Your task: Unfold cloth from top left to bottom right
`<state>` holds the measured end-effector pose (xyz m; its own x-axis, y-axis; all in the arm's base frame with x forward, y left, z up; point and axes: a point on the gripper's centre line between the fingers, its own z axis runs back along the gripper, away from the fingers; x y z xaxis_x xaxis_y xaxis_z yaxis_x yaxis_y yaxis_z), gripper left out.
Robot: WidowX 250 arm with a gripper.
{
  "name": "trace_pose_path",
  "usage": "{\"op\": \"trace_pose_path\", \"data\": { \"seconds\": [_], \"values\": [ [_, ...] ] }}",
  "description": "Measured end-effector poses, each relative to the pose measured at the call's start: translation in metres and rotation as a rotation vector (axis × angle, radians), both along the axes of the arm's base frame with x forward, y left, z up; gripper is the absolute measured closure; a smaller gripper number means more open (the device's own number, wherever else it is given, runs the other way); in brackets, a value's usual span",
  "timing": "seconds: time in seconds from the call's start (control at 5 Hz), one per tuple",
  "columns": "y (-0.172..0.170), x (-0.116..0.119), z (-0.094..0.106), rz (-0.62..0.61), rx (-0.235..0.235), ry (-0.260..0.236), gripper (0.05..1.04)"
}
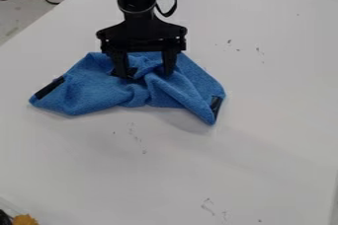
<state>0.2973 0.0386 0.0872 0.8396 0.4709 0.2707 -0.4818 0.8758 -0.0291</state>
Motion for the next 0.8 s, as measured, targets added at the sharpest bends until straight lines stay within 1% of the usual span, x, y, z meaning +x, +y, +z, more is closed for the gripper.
{"op": "trace_pose_path", "data": {
  "seconds": [0.4, 0.6, 0.8],
  "values": [
    [0.006, 0.000, -0.015, -0.011, 0.002, 0.058, 0.084],
    [0.017, 0.009, -0.018, -0.015, 0.017, 0.064, 0.084],
    [0.029, 0.021, -0.028, -0.038, 0.012, 0.085, 0.084]
  ]
}}
